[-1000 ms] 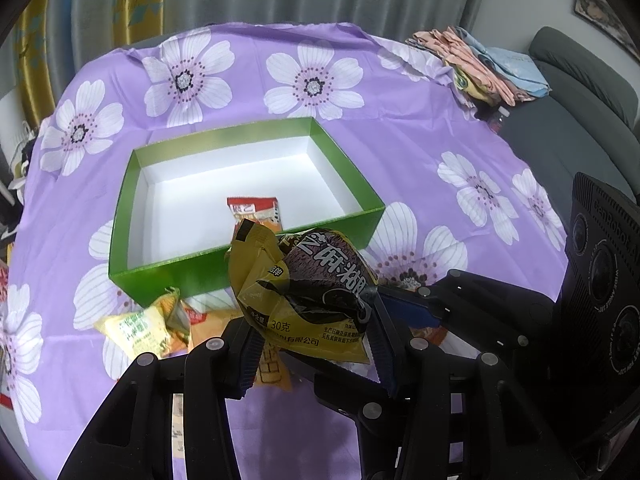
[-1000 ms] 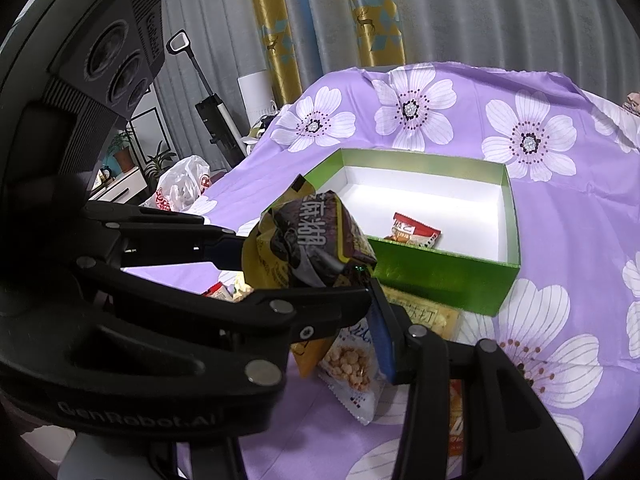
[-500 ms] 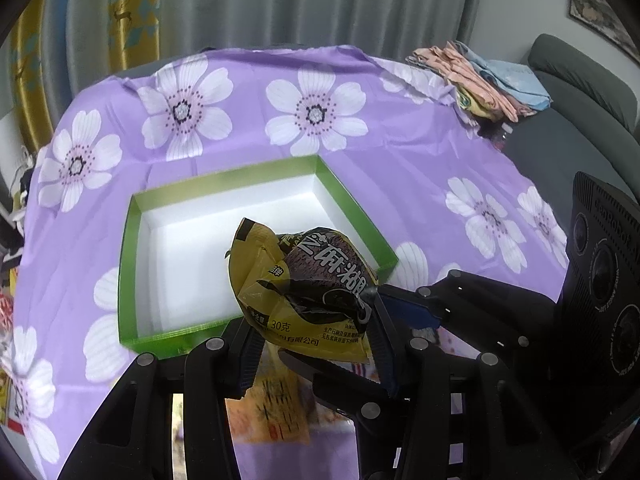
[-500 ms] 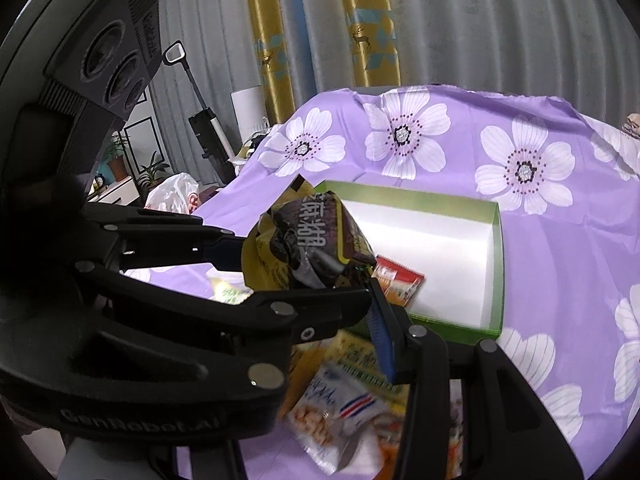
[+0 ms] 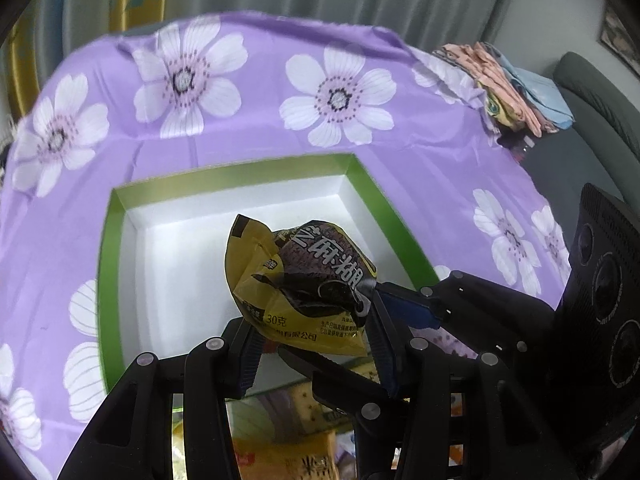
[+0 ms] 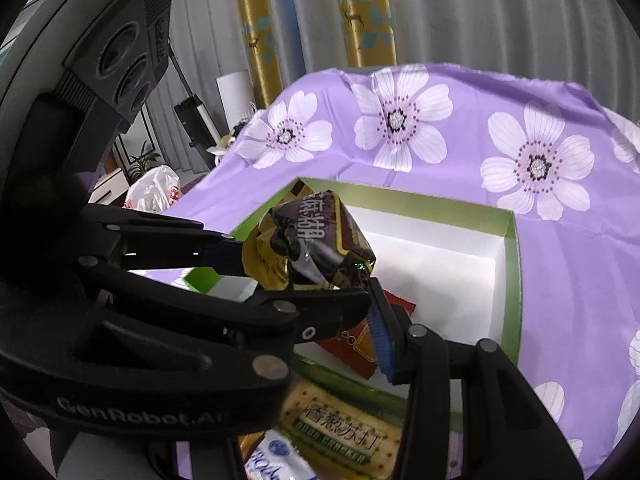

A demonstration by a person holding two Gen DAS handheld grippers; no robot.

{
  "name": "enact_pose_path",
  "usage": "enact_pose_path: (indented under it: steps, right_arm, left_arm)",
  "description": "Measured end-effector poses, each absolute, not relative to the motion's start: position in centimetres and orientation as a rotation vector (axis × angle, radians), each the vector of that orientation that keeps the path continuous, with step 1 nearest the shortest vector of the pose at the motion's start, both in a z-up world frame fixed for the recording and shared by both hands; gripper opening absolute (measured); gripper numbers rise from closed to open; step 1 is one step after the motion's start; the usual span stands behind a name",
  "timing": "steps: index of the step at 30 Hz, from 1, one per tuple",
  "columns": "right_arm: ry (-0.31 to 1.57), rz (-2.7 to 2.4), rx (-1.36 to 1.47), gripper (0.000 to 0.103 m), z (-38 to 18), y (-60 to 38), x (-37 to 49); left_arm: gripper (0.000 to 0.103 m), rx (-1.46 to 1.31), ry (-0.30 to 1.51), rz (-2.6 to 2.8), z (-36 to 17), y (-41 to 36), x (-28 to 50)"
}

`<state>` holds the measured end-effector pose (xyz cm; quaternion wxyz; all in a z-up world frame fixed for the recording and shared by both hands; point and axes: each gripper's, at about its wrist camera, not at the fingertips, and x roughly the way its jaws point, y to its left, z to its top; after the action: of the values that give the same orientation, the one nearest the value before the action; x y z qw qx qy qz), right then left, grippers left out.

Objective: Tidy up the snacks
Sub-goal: 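Lower the bag into the box and open the left gripper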

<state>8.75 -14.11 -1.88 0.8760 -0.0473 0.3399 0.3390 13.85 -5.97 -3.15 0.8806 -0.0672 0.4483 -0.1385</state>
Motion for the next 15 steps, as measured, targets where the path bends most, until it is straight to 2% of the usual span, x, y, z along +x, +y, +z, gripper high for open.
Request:
enact_pose_path:
  steps: [10,13,15]
  right_arm:
    - [0.806,0.667,-0.076,0.05,-3.3,-13.5,11.6]
    - [0.809,0.645,-0.088,0.055,-3.2,-13.4,11.6]
    - [0.794,0.635,-0.093,0.062,-2.9,-13.5,11.3]
  left_arm:
    - [0.048,-0.22,0.996,-0.303,-5.5,-4.8,16.7]
    - [0.054,-0.249,1.002,-0.278,-5.8,-4.1,17.2]
    - [0.063,-0.255,1.004,-0.243,-5.8,-3.4,17.2]
